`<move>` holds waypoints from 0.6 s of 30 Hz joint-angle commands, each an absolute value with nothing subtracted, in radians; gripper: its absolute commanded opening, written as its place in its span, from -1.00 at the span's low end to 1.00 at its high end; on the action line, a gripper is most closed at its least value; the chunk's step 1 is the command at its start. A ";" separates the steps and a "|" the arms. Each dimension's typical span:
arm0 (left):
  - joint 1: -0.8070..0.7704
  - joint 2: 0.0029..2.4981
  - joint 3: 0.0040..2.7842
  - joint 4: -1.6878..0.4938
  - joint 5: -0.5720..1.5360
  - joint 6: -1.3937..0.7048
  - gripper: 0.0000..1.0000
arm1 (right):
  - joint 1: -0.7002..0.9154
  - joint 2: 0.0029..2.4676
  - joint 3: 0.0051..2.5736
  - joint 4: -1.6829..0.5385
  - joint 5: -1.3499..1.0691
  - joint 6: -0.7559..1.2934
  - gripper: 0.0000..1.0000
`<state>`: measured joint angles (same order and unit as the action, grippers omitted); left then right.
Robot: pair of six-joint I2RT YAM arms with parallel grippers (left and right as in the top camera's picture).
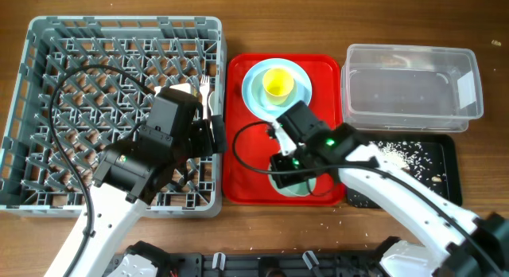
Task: Sort waste into correct bins and load items into the dishwasher rack
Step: 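Bring the empty bowl back and set it on the red tray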
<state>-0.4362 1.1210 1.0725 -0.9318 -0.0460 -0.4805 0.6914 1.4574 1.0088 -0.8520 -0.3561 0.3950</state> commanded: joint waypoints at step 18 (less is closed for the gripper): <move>-0.435 1.122 1.076 -0.930 -0.041 -0.483 1.00 | 0.743 1.580 1.019 -0.697 -0.372 0.448 -0.63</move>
